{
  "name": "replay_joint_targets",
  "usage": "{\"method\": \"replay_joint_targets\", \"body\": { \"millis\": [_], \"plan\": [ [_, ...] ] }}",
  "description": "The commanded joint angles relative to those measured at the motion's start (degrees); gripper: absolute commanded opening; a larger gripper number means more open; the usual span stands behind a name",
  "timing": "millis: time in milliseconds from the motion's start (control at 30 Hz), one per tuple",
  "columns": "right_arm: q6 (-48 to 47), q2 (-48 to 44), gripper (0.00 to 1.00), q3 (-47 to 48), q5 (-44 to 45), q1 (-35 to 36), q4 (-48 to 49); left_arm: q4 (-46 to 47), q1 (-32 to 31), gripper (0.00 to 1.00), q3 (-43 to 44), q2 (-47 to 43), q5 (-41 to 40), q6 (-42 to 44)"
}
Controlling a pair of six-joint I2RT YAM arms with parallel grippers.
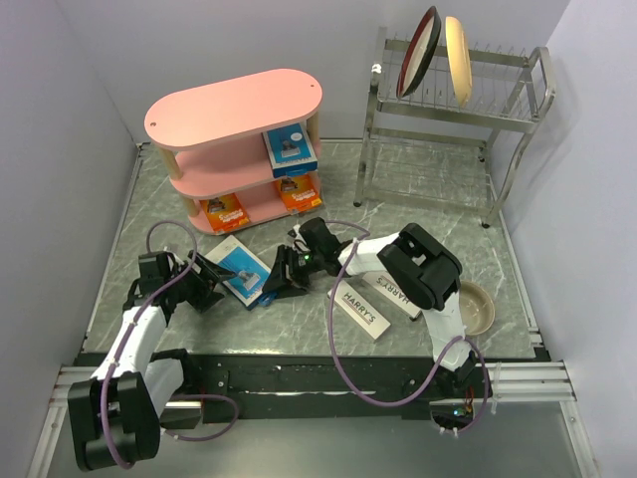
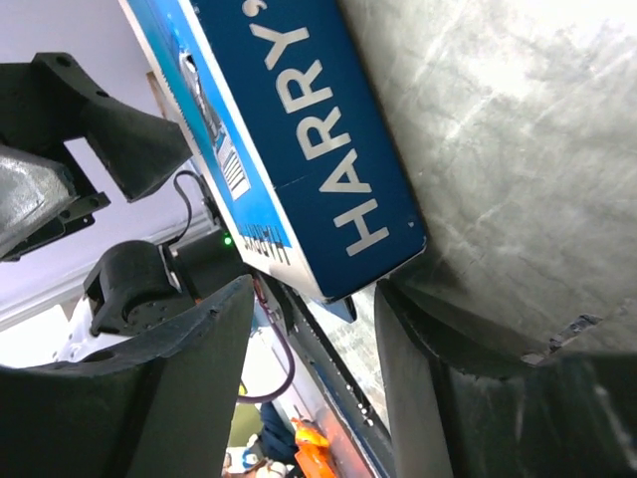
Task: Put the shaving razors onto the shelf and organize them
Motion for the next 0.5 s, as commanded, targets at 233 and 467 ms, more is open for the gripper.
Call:
{"method": "replay_joint_targets", "body": {
  "millis": [233, 467],
  "plan": [
    [0.08, -0.15, 0.32, 1.47, -2.87, 0.91, 4.32, 0.39, 1.68, 0.78, 0.16, -1.95, -0.86, -0.94],
    [-0.98, -2.43, 0.10, 1.47, -1.91, 1.17, 3.19, -1.28, 2.30, 0.80, 0.51, -2.39, -2.08, -1.73]
  ]
}}
